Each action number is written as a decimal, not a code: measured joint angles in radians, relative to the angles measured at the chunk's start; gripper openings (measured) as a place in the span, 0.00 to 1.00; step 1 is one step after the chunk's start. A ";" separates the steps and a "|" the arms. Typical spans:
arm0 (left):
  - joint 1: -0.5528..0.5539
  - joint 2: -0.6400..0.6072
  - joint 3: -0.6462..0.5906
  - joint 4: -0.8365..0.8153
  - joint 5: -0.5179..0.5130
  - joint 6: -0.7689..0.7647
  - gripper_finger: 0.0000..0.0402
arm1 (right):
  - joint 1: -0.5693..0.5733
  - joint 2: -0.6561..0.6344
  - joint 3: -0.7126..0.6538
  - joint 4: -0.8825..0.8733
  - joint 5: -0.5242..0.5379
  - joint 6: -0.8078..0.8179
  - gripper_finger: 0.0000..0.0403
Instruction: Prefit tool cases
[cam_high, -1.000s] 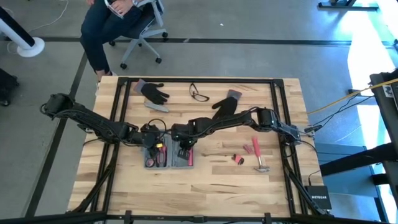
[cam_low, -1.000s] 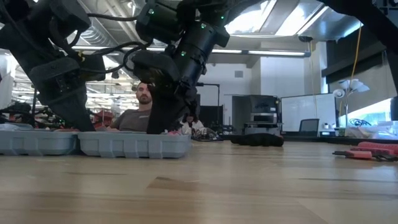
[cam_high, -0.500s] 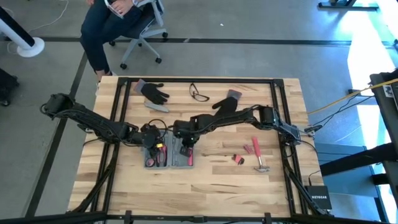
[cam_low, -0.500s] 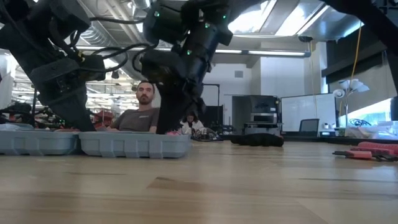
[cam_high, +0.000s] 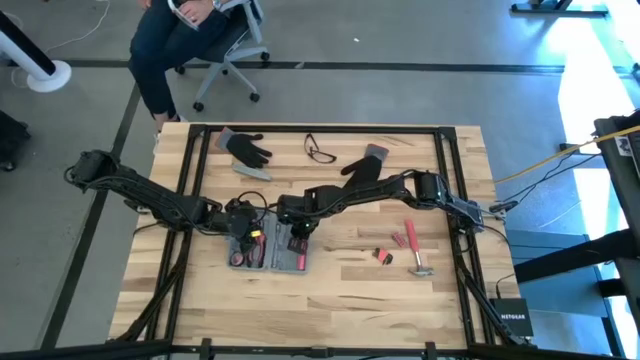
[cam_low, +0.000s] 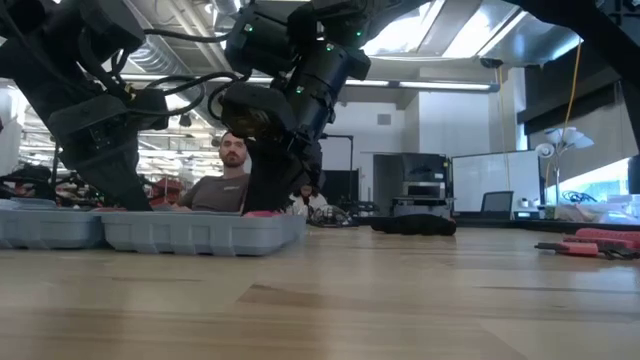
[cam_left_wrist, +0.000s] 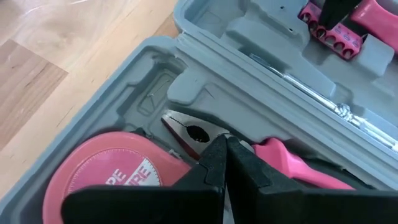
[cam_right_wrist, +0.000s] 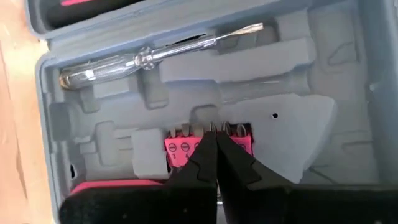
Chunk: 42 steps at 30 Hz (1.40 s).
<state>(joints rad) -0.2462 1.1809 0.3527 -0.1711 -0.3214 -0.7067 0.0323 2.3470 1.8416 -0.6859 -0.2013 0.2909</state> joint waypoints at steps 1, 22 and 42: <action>0.000 0.000 0.000 0.001 -0.001 0.000 0.00 | 0.000 0.000 0.000 -0.005 0.001 -0.010 0.00; 0.000 0.002 0.000 0.003 -0.031 -0.003 0.00 | -0.012 -0.021 0.043 -0.019 0.031 0.023 0.00; 0.000 0.001 0.000 0.002 -0.034 -0.045 0.00 | 0.021 0.010 0.050 -0.015 -0.009 0.011 0.00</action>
<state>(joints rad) -0.2459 1.1820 0.3527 -0.1688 -0.3557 -0.7521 0.0533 2.3568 1.8913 -0.7005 -0.2100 0.3014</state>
